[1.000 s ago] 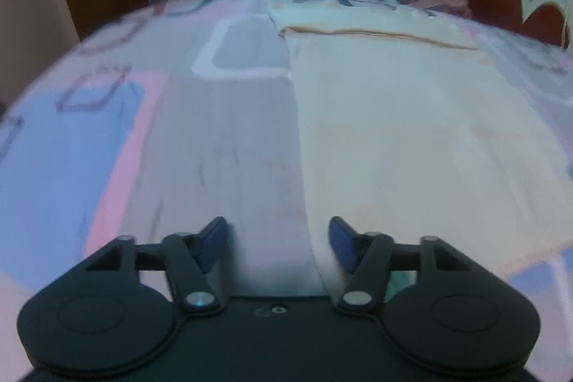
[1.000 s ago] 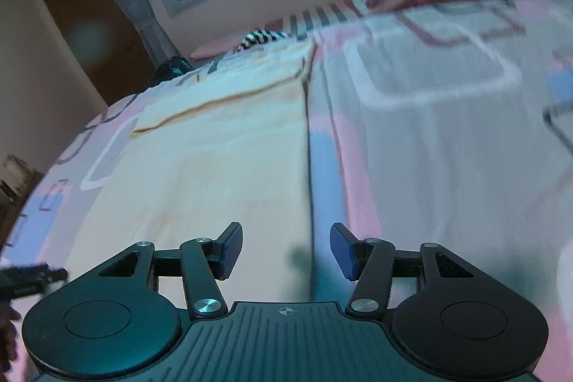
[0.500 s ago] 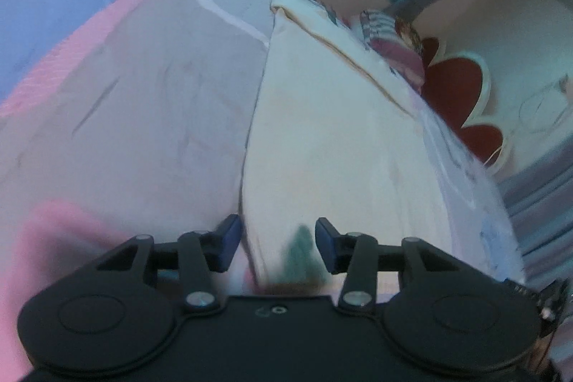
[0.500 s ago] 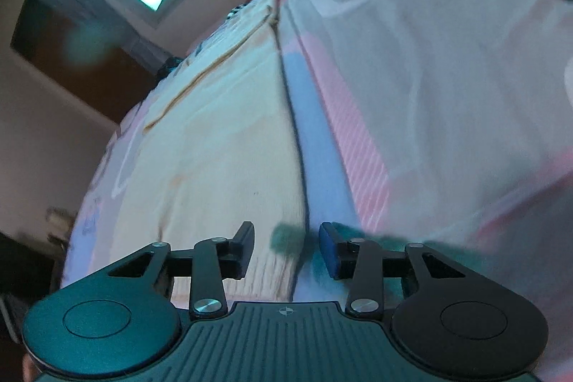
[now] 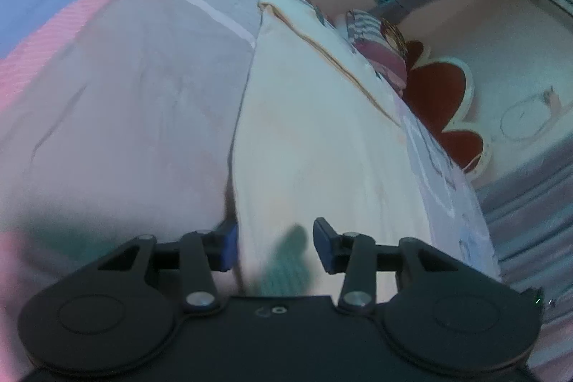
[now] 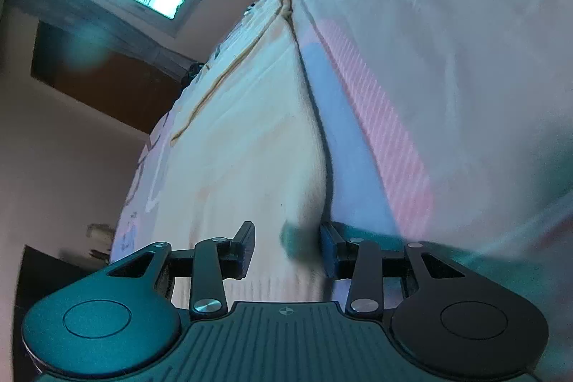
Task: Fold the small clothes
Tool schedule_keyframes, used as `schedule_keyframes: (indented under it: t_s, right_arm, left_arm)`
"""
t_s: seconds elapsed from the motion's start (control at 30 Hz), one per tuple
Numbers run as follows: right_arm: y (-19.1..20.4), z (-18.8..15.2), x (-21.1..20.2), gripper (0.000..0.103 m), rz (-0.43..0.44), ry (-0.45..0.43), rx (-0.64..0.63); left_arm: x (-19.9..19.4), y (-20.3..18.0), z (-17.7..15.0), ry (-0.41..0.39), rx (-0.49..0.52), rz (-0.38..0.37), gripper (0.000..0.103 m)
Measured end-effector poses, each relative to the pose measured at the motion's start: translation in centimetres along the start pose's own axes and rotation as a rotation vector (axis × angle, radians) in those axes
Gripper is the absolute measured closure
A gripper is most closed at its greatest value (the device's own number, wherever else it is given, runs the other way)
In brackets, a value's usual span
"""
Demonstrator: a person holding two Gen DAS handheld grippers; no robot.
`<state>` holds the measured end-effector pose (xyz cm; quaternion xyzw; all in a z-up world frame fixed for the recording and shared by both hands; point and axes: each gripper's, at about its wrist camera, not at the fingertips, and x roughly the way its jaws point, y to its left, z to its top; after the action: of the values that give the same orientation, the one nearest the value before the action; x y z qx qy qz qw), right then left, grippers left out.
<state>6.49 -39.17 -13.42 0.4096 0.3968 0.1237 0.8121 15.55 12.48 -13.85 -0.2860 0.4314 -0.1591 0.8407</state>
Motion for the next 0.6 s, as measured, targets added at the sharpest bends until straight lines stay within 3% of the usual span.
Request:
schedule_keyframes:
  t_s: [0.17, 0.33, 0.6]
  right_arm:
    - [-0.7, 1.2, -0.4, 0.063, -0.070, -0.084, -0.002]
    - [-1.5, 2.0, 0.5, 0.063, -0.007, -0.060, 0.043]
    - [-1.1, -0.3, -0.3, 0.064, 0.059, 0.025, 0.029]
  left_arm:
    - [0.1, 0.5, 0.1, -0.010, -0.022, -0.009, 0.065]
    - [0.8, 0.4, 0.7, -0.015, -0.030, -0.011, 0.065]
    - [-0.1, 0.8, -0.3, -0.021, -0.039, -0.035, 0.066]
